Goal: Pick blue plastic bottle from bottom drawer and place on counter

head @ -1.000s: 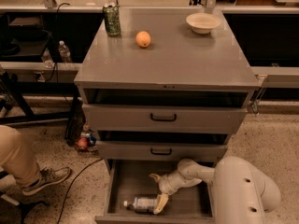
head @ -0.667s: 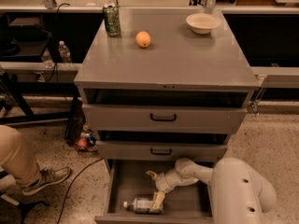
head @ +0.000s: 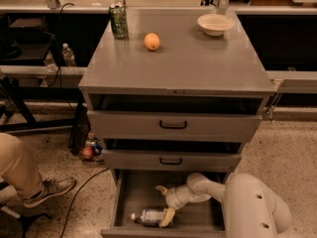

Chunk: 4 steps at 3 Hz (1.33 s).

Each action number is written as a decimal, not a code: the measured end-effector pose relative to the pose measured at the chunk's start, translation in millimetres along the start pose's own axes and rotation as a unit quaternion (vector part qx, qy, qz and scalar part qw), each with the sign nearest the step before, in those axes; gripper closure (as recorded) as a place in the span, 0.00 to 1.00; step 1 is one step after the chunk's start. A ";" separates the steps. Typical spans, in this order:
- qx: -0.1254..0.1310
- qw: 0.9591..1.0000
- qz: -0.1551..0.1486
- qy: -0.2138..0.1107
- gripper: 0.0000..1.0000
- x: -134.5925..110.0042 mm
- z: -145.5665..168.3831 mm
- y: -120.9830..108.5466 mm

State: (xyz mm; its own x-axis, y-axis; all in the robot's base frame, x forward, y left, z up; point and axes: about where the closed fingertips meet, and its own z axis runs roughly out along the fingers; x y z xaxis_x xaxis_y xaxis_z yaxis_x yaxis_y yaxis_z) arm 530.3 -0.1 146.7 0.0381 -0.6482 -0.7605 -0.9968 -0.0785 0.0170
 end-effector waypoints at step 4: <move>0.014 1.000 0.016 -0.021 0.16 16.8 9.3 16.3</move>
Offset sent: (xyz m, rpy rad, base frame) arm -0.0118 -0.0124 -0.0174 0.0321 0.0006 -0.0546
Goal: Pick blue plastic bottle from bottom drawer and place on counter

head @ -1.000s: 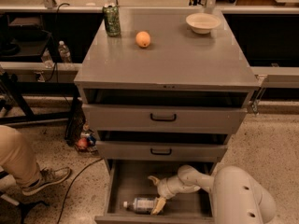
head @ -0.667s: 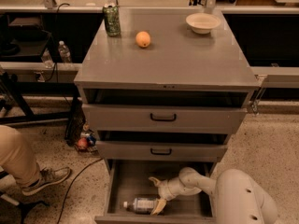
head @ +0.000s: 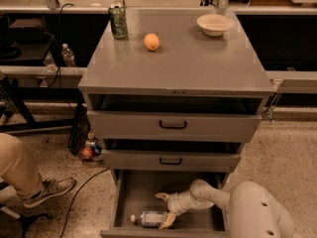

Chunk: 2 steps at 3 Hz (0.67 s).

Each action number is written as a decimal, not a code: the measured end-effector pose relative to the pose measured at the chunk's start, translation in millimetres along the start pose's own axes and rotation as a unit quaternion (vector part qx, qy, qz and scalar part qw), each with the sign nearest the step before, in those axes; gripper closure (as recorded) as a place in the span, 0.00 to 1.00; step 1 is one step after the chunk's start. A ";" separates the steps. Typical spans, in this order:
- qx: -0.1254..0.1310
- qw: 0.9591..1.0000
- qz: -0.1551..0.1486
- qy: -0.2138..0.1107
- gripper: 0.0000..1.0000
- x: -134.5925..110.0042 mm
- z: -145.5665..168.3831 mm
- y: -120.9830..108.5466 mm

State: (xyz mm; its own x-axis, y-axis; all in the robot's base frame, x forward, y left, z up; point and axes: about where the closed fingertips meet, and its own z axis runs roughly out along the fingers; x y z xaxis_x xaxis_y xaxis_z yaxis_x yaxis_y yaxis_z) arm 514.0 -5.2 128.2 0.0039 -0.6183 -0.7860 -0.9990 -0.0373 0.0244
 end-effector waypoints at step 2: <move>0.000 1.000 0.000 0.000 0.63 -5.5 -4.4 0.1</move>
Offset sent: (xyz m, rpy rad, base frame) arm 0.0147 -0.0077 0.0233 -0.0076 -0.0662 0.0078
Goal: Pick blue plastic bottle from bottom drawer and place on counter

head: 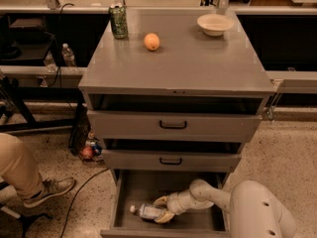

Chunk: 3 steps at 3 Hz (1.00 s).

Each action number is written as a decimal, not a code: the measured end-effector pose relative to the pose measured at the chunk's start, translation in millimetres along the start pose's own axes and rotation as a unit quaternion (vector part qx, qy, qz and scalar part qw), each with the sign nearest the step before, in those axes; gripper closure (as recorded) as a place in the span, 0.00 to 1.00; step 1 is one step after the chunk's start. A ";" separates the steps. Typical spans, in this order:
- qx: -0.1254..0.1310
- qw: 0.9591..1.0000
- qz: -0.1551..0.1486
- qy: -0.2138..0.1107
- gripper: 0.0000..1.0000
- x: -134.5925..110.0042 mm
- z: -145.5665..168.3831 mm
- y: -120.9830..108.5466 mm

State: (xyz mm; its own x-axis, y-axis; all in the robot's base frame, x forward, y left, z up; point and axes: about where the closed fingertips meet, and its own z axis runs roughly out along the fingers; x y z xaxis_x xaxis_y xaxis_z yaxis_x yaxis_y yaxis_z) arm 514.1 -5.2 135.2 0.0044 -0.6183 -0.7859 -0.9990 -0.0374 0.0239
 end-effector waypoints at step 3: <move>-0.001 1.000 -0.025 0.003 1.00 -14.5 -11.5 -8.0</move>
Offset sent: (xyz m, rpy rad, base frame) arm 0.0225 -0.0011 0.0190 -0.0014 -0.0786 0.0196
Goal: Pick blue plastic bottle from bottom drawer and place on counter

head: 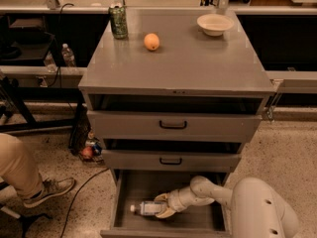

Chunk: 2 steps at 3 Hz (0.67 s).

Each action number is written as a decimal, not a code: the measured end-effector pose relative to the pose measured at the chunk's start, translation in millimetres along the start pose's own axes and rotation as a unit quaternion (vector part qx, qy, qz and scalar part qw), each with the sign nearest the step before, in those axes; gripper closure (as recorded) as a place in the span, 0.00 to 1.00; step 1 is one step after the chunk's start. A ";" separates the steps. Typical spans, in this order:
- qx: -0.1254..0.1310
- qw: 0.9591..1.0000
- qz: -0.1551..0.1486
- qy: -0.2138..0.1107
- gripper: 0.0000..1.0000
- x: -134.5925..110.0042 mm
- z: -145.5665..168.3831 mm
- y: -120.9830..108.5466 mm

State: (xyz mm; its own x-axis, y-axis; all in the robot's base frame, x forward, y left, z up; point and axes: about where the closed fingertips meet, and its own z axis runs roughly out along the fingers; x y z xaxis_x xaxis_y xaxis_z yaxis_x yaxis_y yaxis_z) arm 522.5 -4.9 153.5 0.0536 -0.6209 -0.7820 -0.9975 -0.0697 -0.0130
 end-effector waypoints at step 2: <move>0.005 0.999 -0.051 0.015 1.00 -37.4 -55.5 -14.5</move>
Offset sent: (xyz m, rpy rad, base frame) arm 0.0236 -0.0388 0.1057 -0.0439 -0.1412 0.0697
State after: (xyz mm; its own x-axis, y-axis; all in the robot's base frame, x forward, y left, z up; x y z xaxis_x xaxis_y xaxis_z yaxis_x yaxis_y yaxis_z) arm 537.5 -24.0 217.6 0.1554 -0.6339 -0.7576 -0.9873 -0.1258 -0.0972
